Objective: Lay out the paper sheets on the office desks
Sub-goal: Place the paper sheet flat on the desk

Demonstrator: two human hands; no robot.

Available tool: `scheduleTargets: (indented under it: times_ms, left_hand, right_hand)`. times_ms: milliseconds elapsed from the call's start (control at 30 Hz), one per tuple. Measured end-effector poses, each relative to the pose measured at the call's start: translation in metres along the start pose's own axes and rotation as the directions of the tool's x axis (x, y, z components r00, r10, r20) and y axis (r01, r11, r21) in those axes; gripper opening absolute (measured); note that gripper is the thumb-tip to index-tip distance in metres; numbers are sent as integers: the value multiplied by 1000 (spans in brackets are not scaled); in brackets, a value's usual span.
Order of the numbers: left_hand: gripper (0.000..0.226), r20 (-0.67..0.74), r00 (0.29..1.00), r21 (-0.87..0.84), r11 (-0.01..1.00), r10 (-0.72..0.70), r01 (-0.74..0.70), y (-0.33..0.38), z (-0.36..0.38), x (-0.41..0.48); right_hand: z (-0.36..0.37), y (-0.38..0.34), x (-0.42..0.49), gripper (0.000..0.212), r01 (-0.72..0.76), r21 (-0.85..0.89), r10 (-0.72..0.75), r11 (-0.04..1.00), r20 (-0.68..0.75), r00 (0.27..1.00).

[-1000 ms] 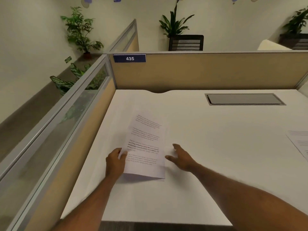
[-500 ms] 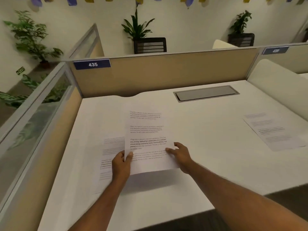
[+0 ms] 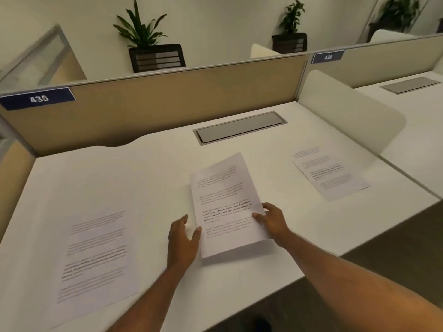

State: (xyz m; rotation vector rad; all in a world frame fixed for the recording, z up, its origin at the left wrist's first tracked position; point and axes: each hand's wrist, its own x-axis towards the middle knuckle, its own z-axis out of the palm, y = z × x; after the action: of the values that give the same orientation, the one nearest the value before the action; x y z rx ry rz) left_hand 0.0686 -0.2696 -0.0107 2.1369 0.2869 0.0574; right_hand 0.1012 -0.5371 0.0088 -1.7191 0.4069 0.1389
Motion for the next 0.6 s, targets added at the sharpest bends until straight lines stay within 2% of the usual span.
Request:
scheduleTargets:
  times_ms: [100,267,500,600]
  left_hand:
    - [66,154,971,230,949,181,-214,22,44,11]
    - [81,398,891,436,809,218,-393,48,114,22]
    - [84,442,886,562,727,139,-395,63,166,25]
    - [84,414,902,588,720,125,-370,66,171,25]
  right_hand:
    - [-48,5,23,32,-3,-35,2,999,-7,1000]
    - [-114,6,62,34,-23,-107,23,994,6,1000]
    - [-160,4,100,37,33,-295,-23,955,35,999]
    - [-167,7,109,46,92,-438,-74,894,58,996]
